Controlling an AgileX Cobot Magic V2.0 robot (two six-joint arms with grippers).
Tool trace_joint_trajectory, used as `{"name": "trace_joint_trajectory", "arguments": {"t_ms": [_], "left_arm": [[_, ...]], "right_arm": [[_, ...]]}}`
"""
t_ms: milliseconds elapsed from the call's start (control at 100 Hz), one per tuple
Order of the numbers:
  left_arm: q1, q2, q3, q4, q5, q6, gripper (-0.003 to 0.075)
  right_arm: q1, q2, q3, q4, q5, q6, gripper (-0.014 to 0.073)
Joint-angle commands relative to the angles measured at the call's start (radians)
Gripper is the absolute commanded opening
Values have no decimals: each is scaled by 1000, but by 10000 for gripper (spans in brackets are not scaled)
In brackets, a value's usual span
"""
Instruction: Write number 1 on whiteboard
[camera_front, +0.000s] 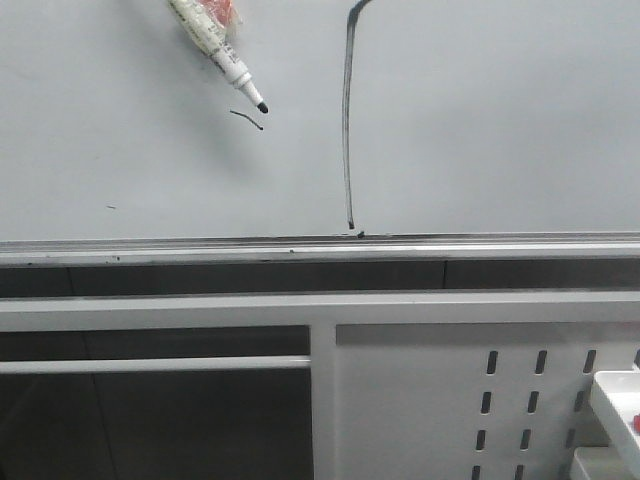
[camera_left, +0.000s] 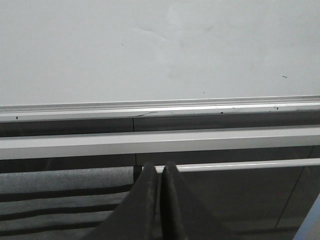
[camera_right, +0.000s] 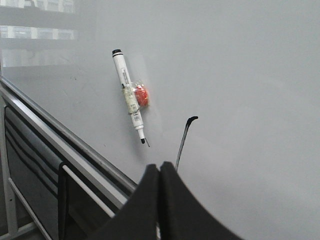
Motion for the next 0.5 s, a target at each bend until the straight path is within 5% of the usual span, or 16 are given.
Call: {"name": "trace_joint_trajectory", "arguments": {"t_ms": [0, 410, 490], "left_arm": [[2, -22, 34, -2, -60, -11, -20], [2, -22, 34, -2, -60, -11, -20], [2, -22, 34, -2, -60, -11, -20]], "right_arm": [[-5, 9, -28, -1, -54, -2, -63], [-10, 7, 24, -30, -129, 6, -63], [-18, 3, 86, -197, -210, 209, -63]]}}
